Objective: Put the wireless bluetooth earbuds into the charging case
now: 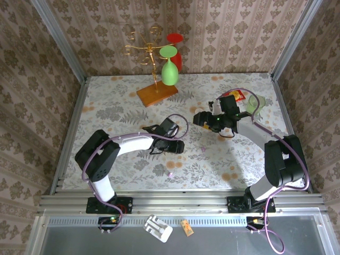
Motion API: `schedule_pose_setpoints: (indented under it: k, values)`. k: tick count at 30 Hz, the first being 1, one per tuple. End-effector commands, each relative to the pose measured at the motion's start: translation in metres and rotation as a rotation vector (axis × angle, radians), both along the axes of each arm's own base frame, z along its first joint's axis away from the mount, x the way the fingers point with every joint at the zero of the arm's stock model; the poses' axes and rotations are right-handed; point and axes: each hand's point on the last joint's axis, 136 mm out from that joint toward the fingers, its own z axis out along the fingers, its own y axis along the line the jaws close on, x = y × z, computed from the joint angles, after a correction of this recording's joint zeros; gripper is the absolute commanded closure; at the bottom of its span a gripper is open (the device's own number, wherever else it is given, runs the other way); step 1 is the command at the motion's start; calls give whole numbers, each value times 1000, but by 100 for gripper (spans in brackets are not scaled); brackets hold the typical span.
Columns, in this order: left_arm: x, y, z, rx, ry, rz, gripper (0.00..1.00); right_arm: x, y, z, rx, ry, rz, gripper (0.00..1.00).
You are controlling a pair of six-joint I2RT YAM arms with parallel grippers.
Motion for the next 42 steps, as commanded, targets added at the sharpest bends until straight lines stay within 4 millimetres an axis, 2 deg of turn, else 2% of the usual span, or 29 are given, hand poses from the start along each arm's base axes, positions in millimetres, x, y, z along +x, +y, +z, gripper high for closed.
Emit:
schedule_pose_setpoints:
  k: [1, 4, 8, 14, 18, 21, 24, 27, 29, 35, 40, 42]
  values:
    - [-8, -26, 26, -157, 34, -14, 33, -4, -7, -9, -40, 5, -7, 24]
    - [-4, -42, 36, -277, 36, -32, 33, -2, -13, -10, -54, -3, -39, 24]
    - [1, -32, 37, -308, 55, 12, 34, -3, -21, -4, -91, -63, -44, 22]
    - [10, 23, 52, -213, -53, 95, 34, -6, -18, 1, -200, -300, 81, 18]
    - [21, 71, 66, -163, -143, 199, 32, -13, 4, -2, -314, -466, 287, 15]
    - [29, 101, 73, -140, -193, 263, 32, -24, 30, -1, -364, -569, 458, 13]
    - [33, 115, 79, -215, -191, 316, 32, -23, 48, -5, -422, -636, 519, 14]
    - [34, 128, 80, -237, -193, 358, 32, -22, 64, -20, -436, -618, 577, 14]
    - [33, 134, 79, -225, -196, 366, 30, -21, 74, -31, -445, -613, 602, 14]
    - [29, 140, 78, -219, -201, 369, 14, -22, 90, -64, -483, -578, 673, 16]
    - [30, 140, 74, -208, -196, 366, 0, -25, 94, -82, -505, -550, 714, 29]
    - [32, 139, 74, -207, -193, 360, 0, -27, 94, -86, -507, -542, 728, 34]
